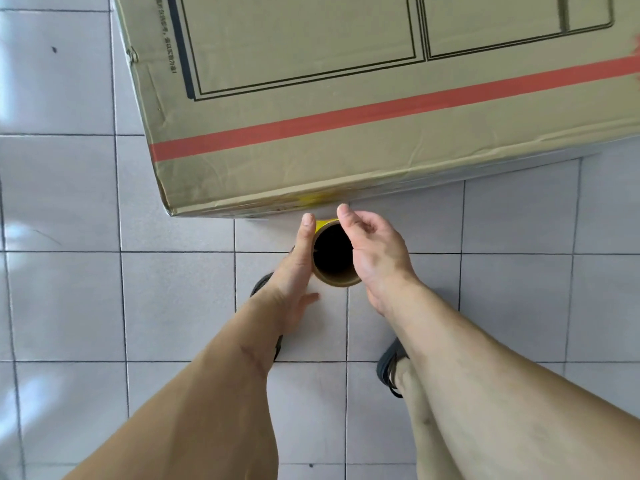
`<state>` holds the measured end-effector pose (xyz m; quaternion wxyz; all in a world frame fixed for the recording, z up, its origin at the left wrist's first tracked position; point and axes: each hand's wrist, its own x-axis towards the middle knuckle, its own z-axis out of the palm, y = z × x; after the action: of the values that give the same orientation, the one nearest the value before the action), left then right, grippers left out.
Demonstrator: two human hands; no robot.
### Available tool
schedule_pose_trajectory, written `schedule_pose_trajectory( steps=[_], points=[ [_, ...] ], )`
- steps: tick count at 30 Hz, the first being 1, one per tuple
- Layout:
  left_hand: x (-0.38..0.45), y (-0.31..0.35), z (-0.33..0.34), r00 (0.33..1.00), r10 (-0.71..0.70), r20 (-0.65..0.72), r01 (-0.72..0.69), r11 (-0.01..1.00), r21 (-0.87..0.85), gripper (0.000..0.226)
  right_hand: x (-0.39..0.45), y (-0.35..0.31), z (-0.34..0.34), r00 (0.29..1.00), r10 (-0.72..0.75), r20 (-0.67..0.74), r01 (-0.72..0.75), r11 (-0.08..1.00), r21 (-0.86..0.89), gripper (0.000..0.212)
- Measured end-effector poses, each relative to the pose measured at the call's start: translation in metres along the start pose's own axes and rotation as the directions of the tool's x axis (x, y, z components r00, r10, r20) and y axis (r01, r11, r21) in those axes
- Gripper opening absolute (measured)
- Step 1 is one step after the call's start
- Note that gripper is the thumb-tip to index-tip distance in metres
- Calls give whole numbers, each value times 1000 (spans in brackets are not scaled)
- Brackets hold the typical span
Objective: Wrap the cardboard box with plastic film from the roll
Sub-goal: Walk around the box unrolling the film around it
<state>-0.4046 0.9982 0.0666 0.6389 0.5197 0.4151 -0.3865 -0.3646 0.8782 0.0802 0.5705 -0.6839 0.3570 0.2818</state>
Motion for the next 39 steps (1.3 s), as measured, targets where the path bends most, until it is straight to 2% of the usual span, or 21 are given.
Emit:
schedule_pose_trajectory(
  steps=[2, 5, 8, 12, 13, 15, 17, 20, 22, 25, 27, 29, 32, 36, 39],
  points=[
    [5, 2, 2, 993, 69, -99, -65, 997, 44, 150, 2, -1, -6, 999, 26, 24, -27, 999, 20, 43],
    [8, 5, 3, 997, 80, -8, -80, 997, -19, 143, 4, 1, -10, 996, 76, 56, -77, 997, 15, 49],
    [14, 4, 7, 998, 39, 43, -36, 997, -70, 140, 6, 7, -13, 999, 29, 33, -28, 999, -18, 43],
    [5, 14, 19, 994, 20, 109, -20, 1000, 5, 103, 8, 2, -25, 1000, -25, 11, 26, 999, -34, 43],
    [4, 16, 22, 994, 13, 111, -18, 999, 44, 99, 9, 1, -28, 1000, -25, 15, 26, 999, -21, 43],
    [6, 20, 27, 998, 25, 64, -30, 996, 81, 102, 11, 0, -31, 1000, -8, 20, 8, 1000, 5, 43],
    [12, 23, 31, 998, 57, 5, -57, 998, 25, 106, 10, -2, -32, 999, 22, 35, -22, 1000, 15, 45],
    [22, 23, 38, 998, 56, 30, -52, 992, -117, 123, 14, -2, -36, 1000, 11, 22, -12, 1000, 12, 42],
    [22, 23, 42, 996, 68, 56, -59, 988, -142, 129, 17, -6, -40, 1000, -28, -1, 28, 1000, -14, 37],
    [16, 24, 43, 992, 20, 124, -14, 999, -42, 109, 22, -14, -48, 999, -46, -8, 46, 999, -10, 39],
    [13, 27, 44, 990, -2, 142, -6, 998, 59, 115, 22, -15, -53, 1000, 0, 11, 0, 1000, 4, 45],
    [15, 30, 47, 996, 36, 76, -40, 998, 43, 123, 20, -11, -56, 993, 109, 41, -110, 993, 43, 50],
    [20, 31, 59, 998, 57, 24, -56, 998, -27, 110, 17, -5, -58, 989, 139, 49, -144, 982, 120, 50],
    [19, 20, 68, 997, 34, 70, -29, 997, -70, 102, 20, -6, -68, 998, 55, 24, -55, 998, 17, 39],
    [17, 14, 72, 994, 26, 104, -12, 991, -130, 83, 26, -8, -72, 1000, -3, 6, 3, 999, -43, 43]
  ],
)
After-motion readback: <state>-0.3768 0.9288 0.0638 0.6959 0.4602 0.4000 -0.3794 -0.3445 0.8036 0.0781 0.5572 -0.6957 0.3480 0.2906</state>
